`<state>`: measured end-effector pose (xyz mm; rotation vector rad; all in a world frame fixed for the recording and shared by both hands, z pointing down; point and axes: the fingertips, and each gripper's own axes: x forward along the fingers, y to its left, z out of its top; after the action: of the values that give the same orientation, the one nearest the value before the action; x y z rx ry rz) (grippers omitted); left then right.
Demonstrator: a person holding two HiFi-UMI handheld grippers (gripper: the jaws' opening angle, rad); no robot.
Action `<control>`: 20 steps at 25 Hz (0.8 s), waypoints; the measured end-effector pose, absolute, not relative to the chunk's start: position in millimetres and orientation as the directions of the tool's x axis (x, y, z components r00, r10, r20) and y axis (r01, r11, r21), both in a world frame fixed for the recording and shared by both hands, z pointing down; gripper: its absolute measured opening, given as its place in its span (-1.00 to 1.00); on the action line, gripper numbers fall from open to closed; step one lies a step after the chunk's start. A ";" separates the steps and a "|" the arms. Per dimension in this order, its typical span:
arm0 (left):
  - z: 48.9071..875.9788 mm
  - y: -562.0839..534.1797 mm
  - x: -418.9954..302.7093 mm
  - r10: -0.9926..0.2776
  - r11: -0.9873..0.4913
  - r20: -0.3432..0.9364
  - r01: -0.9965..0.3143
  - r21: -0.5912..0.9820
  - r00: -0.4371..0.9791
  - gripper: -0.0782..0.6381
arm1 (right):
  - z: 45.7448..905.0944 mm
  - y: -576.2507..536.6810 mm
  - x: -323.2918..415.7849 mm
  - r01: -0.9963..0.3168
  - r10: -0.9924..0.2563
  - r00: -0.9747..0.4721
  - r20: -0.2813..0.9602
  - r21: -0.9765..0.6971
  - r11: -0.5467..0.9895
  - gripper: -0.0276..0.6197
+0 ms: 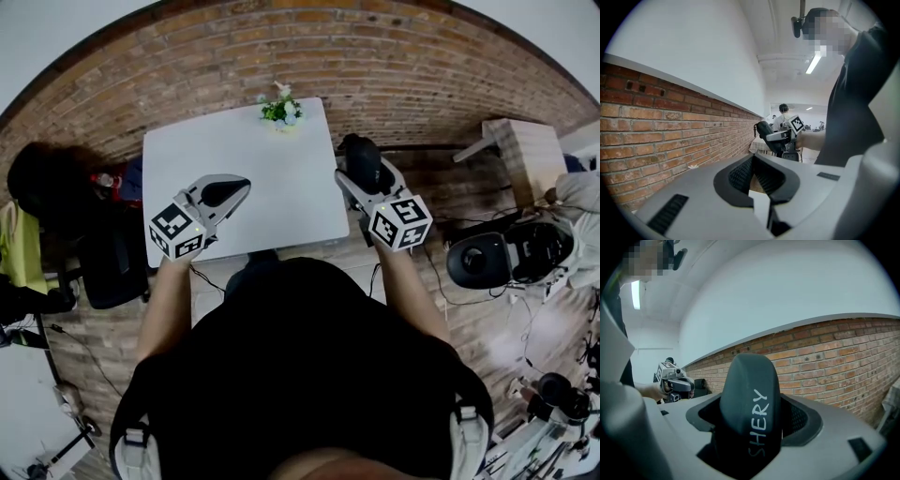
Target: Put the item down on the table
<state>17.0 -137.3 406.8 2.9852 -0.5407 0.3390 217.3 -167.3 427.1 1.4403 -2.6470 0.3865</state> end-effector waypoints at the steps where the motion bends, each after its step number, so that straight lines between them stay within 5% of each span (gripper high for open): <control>1: 407.3 -139.2 15.9 -0.335 -0.934 0.230 -0.354 0.049 0.914 -0.75 | 428.2 -168.0 216.3 -0.838 -0.811 -0.544 0.214 -0.171 0.517 0.20; 20: 423.4 -167.2 -6.1 -0.316 -0.935 0.223 -0.342 0.089 0.922 -0.75 | 459.9 -191.4 207.2 -0.866 -0.821 -0.499 0.277 -0.189 0.463 0.20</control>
<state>-6.1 -167.2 423.4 2.9557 -0.5079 0.3116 207.2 -191.4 459.9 1.4858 -2.5586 0.4610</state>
